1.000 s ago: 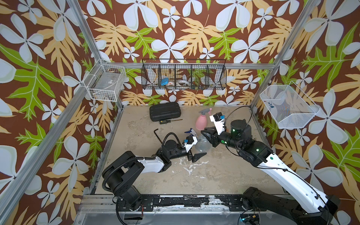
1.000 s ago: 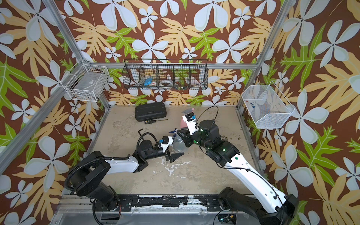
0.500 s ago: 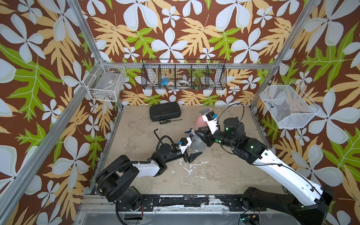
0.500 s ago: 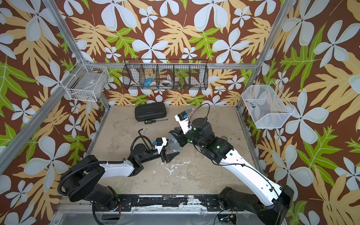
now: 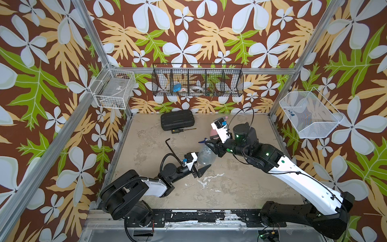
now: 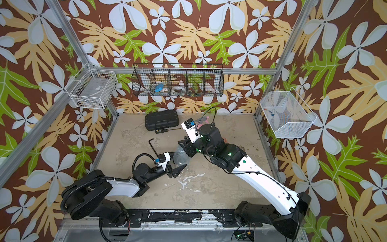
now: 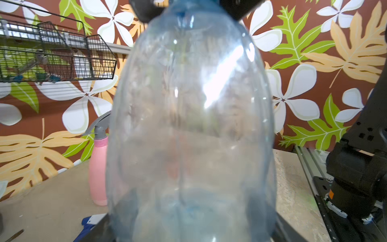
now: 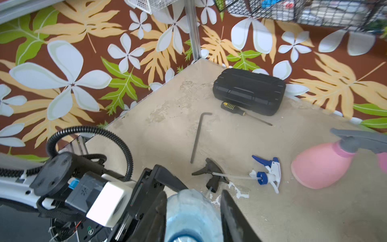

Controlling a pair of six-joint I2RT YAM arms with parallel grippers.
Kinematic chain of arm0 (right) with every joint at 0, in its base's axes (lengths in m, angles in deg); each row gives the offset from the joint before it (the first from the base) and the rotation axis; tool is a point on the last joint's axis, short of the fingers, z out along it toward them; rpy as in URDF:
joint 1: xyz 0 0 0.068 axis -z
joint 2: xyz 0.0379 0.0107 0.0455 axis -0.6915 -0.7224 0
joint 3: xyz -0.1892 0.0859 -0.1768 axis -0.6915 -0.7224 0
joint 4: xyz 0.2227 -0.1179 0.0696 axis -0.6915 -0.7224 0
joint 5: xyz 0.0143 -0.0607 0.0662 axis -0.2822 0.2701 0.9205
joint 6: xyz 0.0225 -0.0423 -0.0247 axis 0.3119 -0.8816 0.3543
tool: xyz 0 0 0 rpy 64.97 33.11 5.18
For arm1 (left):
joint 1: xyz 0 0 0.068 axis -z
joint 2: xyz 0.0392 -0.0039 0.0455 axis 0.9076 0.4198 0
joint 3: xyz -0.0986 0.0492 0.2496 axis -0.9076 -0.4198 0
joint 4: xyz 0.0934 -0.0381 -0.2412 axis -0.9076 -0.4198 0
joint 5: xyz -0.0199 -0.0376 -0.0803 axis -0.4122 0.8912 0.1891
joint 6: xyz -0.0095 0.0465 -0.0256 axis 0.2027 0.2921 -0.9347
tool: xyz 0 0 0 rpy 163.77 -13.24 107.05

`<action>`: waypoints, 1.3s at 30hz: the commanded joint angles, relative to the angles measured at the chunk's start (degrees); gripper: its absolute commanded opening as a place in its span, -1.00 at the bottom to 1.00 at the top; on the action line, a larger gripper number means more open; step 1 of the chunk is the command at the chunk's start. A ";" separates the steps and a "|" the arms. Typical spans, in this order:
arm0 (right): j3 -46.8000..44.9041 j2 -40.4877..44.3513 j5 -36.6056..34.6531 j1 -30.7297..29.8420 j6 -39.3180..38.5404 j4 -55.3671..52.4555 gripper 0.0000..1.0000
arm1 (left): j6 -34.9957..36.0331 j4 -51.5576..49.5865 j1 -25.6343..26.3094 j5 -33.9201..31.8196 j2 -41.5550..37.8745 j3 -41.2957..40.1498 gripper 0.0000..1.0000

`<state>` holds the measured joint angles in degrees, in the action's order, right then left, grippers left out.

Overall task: Attach spray nozzles to spray bottles
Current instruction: Pick up the spray bottle from the center of the board.

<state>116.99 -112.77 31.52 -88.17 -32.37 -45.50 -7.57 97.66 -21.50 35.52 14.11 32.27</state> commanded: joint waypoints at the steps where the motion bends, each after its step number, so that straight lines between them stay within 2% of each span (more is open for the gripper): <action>1: 3.30 -0.77 -5.80 1.67 0.67 -1.62 -0.09 | 1.09 6.08 0.00 -3.01 0.63 -1.72 0.52; 4: 4.45 -2.78 -2.13 5.67 2.57 -2.64 -0.09 | 0.55 8.31 0.01 -3.52 1.32 -2.93 0.52; 7: 2.23 -3.12 3.48 5.93 3.67 -0.19 -0.10 | -0.03 9.99 -0.03 -4.16 1.83 -3.42 0.52; 10: -2.13 -1.40 10.41 4.73 5.36 5.51 -0.09 | 0.19 9.83 0.01 -4.48 2.00 -3.37 0.51; 16: -5.39 -0.81 15.36 1.48 7.08 10.43 0.01 | 0.76 8.38 -0.09 -4.49 2.24 -2.39 0.52; 39: -8.28 -0.73 18.36 -0.15 9.97 14.50 0.02 | -1.13 7.97 -0.97 -3.02 4.37 0.59 0.52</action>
<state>108.88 -113.62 47.61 -88.04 -23.30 -31.80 -7.76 103.81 -22.35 32.07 18.24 32.23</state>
